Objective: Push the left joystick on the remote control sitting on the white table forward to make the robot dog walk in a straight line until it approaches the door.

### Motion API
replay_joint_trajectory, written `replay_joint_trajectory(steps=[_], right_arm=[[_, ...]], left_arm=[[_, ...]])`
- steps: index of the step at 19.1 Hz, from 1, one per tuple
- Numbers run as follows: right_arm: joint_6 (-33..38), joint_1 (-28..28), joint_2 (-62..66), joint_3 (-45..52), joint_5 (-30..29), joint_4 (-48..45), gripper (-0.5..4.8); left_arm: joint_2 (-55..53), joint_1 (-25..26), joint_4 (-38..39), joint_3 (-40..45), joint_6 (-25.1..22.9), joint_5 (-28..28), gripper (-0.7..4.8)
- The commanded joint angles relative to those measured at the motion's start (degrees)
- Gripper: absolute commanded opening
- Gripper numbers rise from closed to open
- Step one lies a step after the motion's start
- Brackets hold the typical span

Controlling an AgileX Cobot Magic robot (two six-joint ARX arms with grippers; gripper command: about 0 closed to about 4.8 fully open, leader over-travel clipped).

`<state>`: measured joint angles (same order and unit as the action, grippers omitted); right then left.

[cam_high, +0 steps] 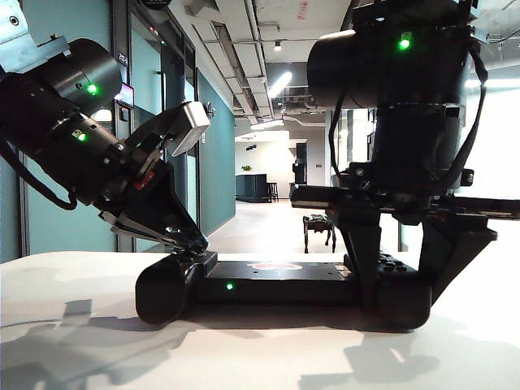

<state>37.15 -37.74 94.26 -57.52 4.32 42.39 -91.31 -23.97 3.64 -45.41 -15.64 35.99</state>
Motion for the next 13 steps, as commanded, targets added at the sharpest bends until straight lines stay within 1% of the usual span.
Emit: replay_joint_trajectory(steps=[1,9,11,12,13], right_arm=[[0.1,0.0,0.1,0.2,-1.5,0.7,1.48],[0.1,0.0,0.1,0.2,-1.5,0.7,1.48],[0.1,0.0,0.1,0.2,-1.5,0.7,1.48],[0.1,0.0,0.1,0.2,-1.4,0.6,1.48],[0.1,0.0,0.1,0.2,-1.2,0.6,1.48]], left_arm=[[0.0,0.0,-0.6,0.0,0.0,-0.3,-0.05],[0.1,0.0,-0.6,0.0,0.0,-0.3,-0.05],[0.3,0.0,-0.5,-0.3,0.0,0.5,-0.05],[0.7,0.0,0.2,-0.9,0.0,1.8,-0.05],[1.3,0.0,1.4,-1.7,0.1,1.8,-0.05]])
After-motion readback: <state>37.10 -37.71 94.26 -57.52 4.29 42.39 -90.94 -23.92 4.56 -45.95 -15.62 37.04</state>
